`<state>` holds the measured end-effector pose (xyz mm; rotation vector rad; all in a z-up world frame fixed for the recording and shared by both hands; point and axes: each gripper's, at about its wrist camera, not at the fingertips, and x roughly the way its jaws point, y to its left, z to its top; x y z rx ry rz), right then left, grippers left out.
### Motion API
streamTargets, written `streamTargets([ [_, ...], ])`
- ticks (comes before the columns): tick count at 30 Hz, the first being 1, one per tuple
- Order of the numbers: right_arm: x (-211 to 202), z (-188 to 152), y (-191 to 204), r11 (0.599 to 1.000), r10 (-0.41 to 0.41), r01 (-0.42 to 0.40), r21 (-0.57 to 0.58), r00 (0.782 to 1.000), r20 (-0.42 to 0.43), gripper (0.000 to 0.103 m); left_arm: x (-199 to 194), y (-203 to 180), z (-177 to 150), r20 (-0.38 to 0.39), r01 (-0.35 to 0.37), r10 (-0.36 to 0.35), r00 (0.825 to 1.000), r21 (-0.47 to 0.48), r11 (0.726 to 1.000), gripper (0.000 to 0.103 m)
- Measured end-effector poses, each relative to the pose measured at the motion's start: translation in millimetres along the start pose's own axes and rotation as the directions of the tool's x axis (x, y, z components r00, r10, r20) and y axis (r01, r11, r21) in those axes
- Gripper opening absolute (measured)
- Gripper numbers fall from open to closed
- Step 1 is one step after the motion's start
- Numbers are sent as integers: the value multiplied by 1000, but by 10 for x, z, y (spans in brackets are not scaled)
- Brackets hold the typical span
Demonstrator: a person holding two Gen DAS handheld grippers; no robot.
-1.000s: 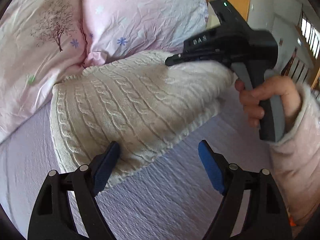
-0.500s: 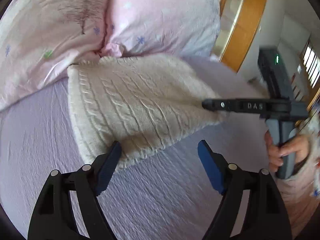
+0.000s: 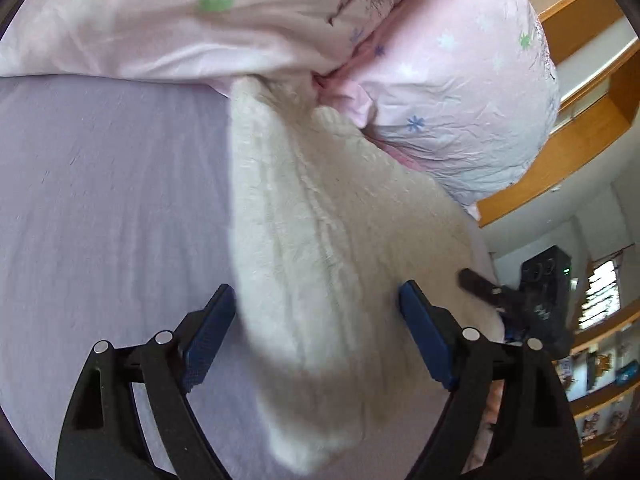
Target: Fold small clothes
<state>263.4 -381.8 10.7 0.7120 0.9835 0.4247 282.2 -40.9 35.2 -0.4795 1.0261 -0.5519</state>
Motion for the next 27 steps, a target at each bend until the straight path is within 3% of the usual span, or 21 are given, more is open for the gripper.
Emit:
streamTargets([
  [1,28,-11,-17,1000,27,-27,13,1000,6,39,32,0,1,0,9,-9,1000,-2,1000,82],
  [2,38,-44,1,999,42,-42,10,999,14,32,58,-6,18,17,-5,5,1000,0,1000,64],
  [4,-4,-113,140,999,40,-39,-17,999,35,28,-23,45,-6,35,11,-10,999,-18,1000,45],
  [6,-25,-151,328,996,77,-74,-58,996,44,27,-164,63,3,49,25,-25,998,-8,1000,39],
  [8,12,-209,558,987,120,-116,-111,992,28,25,-434,60,-14,90,-23,18,996,51,998,38],
  [11,324,-305,860,978,96,-98,-185,995,-19,26,-793,156,-46,155,-93,76,985,100,991,41],
  [13,563,-344,910,981,36,-46,-186,998,-58,30,-797,291,-56,140,-219,203,969,108,970,46],
  [14,622,-383,947,980,-28,20,-200,999,-35,40,-784,354,-71,116,-252,240,964,106,962,51],
  [15,594,-392,984,977,-45,41,-211,999,-11,43,-776,387,-87,106,-253,243,964,100,962,52],
  [17,344,-422,1100,964,-102,122,-235,990,95,52,-938,335,-149,158,-262,242,957,116,958,52],
  [18,161,-455,1170,960,-91,130,-250,983,162,57,-1033,265,-182,198,-295,265,944,138,946,52],
  [19,-20,-494,1275,958,-17,75,-278,978,207,69,-1179,139,-247,265,-327,275,924,178,928,52],
  [20,-80,-526,1379,953,54,9,-304,979,197,79,-1261,79,-283,292,-318,254,922,201,926,54],
  [22,34,-581,1629,935,126,-78,-345,985,119,81,-1348,-51,-361,301,-248,171,938,238,939,62],
  [24,250,-624,1741,935,96,-72,-347,994,53,81,-1214,-199,-418,240,-182,117,964,272,945,76],
  [25,395,-642,1756,942,46,-34,-333,999,28,81,-1117,-235,-430,212,-185,128,969,276,943,81],
  [26,603,-638,1681,957,-47,43,-286,999,-9,82,-857,-242,-414,150,-219,184,971,271,937,86],
  [27,743,-631,1573,968,-88,76,-239,995,-37,82,-730,-204,-427,121,-251,226,966,267,930,86],
])
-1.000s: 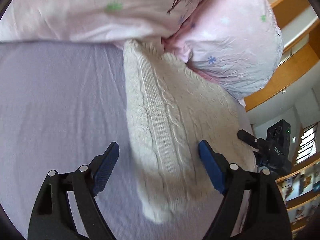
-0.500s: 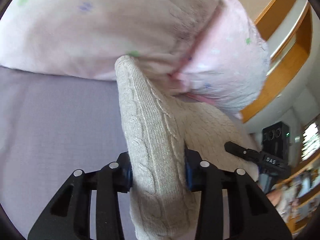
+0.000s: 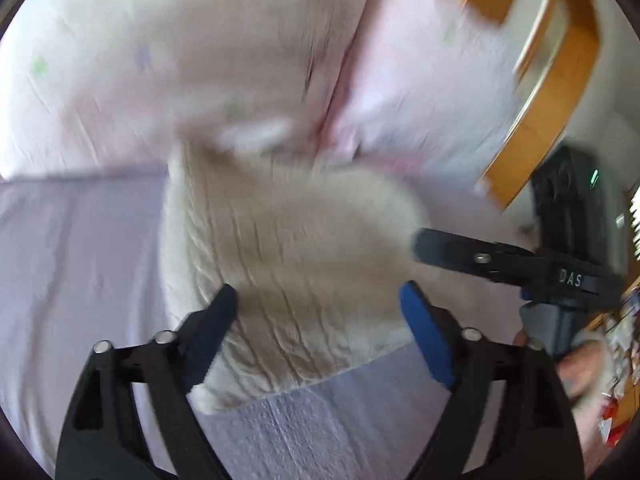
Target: Fold small clothes
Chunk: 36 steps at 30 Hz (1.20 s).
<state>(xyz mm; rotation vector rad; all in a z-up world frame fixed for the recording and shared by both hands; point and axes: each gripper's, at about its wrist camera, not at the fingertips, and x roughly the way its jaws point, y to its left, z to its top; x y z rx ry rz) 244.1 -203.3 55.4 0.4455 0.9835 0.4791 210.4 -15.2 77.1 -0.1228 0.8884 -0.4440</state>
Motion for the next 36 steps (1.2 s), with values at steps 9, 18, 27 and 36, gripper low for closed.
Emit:
streamTargets([
  [9,-818,-562,292,970,-203,223,-99,962,185,101,-322,-195,-352,10,-285,286,958,104,953,102],
  [18,-462,-1237,437,892,-384,399,-211,917,112,101,-507,190,-966,-79,-362,363,928,31,932,102],
  [27,-213,-1399,395,846,-485,488,-216,872,71,101,-423,255,-1103,-71,-388,388,919,1,921,102],
  [36,-216,-1439,408,833,-515,520,-192,854,78,101,-431,255,-1114,-57,-384,384,921,12,923,102],
])
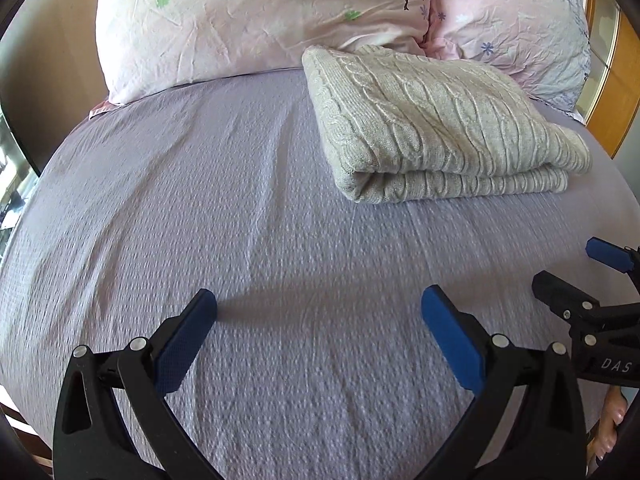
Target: Fold small clothes
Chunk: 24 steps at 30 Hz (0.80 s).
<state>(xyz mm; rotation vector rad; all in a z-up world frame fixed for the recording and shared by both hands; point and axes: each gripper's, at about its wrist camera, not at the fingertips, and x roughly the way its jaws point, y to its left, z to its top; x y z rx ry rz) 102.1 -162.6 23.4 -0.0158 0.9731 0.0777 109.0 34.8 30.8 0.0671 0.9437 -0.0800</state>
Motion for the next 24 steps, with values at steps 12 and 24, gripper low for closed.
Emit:
streamTargets([
  [12,-5,3,-1,1000,-7,8,8,1000,-8,101,-4,-2,1,0,-1,1,1000,-2,1000,102],
  [24,-4,5,0,1000,-7,7,9,1000,-9,101,-3,-3,3,0,-1,1,1000,-1,1000,102],
])
